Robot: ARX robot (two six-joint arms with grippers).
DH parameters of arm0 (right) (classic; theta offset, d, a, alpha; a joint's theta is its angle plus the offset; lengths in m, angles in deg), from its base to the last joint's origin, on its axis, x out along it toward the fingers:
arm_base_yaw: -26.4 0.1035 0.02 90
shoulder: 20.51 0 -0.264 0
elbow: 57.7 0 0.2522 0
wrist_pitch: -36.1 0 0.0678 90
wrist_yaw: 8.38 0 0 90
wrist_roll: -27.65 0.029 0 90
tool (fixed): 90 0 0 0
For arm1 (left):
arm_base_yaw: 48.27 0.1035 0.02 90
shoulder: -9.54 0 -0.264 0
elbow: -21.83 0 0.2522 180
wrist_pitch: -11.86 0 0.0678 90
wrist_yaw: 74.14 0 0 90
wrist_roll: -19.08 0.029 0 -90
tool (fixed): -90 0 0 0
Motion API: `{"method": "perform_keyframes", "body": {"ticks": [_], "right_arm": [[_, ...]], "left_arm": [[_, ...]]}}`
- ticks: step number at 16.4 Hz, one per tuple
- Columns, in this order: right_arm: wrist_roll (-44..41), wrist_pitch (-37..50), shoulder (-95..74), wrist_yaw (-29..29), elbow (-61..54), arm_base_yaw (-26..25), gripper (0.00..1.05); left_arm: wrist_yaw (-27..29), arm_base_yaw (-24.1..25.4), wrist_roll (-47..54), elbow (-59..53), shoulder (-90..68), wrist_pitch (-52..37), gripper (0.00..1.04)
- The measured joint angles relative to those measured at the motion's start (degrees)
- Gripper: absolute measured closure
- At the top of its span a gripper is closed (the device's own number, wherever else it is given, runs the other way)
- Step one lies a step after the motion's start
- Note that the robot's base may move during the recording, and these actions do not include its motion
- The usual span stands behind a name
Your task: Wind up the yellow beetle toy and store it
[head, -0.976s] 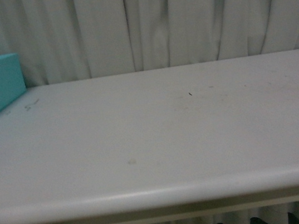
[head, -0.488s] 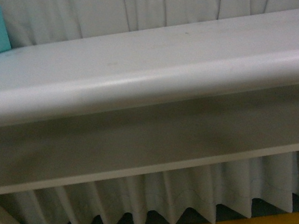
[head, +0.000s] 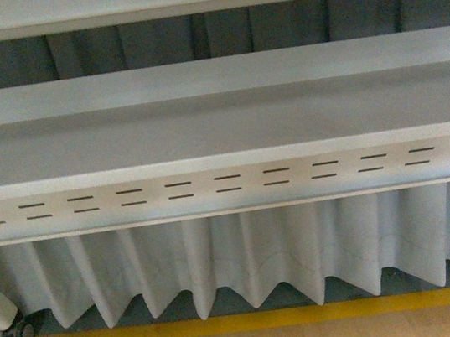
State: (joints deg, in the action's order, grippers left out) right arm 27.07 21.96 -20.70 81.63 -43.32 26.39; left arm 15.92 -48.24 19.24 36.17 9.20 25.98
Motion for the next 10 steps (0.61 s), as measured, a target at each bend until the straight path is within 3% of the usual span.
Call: {"method": "perform_keyframes", "body": {"ticks": [10], "right_arm": [[0.0,0.13,0.0,0.0,0.0,0.0,0.07]], "left_arm": [[-0.04,0.0,0.02,0.0,0.0,-0.13,0.07]]}}
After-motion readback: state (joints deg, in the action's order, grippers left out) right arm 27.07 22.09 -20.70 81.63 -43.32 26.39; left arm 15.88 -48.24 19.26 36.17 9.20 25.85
